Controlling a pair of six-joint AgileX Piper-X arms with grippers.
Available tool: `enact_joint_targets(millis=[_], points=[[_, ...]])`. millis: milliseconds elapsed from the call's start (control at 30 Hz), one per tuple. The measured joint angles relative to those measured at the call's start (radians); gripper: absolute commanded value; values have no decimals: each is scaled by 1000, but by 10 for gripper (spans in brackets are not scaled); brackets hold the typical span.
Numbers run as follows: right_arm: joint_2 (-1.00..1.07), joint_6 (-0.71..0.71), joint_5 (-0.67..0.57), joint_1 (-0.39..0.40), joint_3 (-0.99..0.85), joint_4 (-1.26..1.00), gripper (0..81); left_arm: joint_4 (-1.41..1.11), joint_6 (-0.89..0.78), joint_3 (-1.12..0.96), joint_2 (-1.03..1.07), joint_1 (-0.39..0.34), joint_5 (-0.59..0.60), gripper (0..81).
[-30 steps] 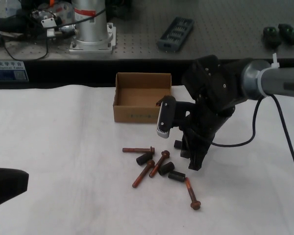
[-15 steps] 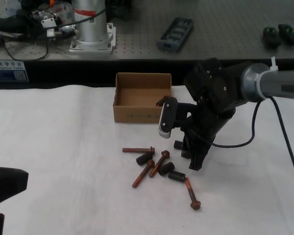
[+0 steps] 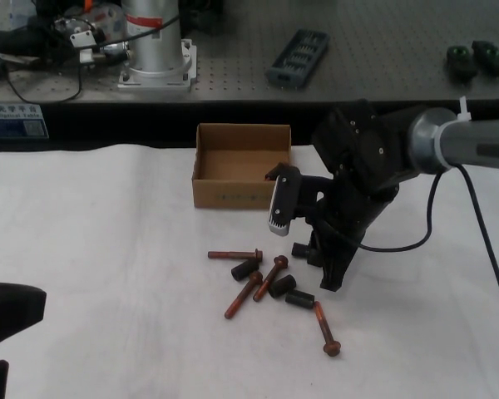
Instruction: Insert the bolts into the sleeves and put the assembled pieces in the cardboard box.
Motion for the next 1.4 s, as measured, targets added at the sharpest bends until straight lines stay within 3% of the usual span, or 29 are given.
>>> enact_joint_targets(millis=[200, 367, 633, 733, 900, 967, 1233, 1400], points=[[-43, 28, 56, 5, 0, 28, 28, 0, 0, 0, 0, 0, -8, 7], [-171, 122, 28, 7, 0, 113, 28, -1, 0, 0, 0, 0, -8, 6], [-388, 294, -53, 8, 38, 255, 28, -6, 258, 0, 20, 0, 69, 1], [-459, 324, -60, 8, 91, 294, 28, -21, 315, 0, 56, 0, 75, 88], [-616, 384, -80, 8, 222, 327, 28, -140, 368, 0, 151, 0, 75, 374], [-684, 405, -92, 8, 275, 335, 28, -202, 375, 0, 194, -2, 72, 414], [-954, 453, -105, 8, 475, 373, 28, -403, 461, 0, 446, -2, 68, 319], [-1121, 467, -107, 8, 583, 418, 28, -446, 721, -101, 759, -59, 86, 308]])
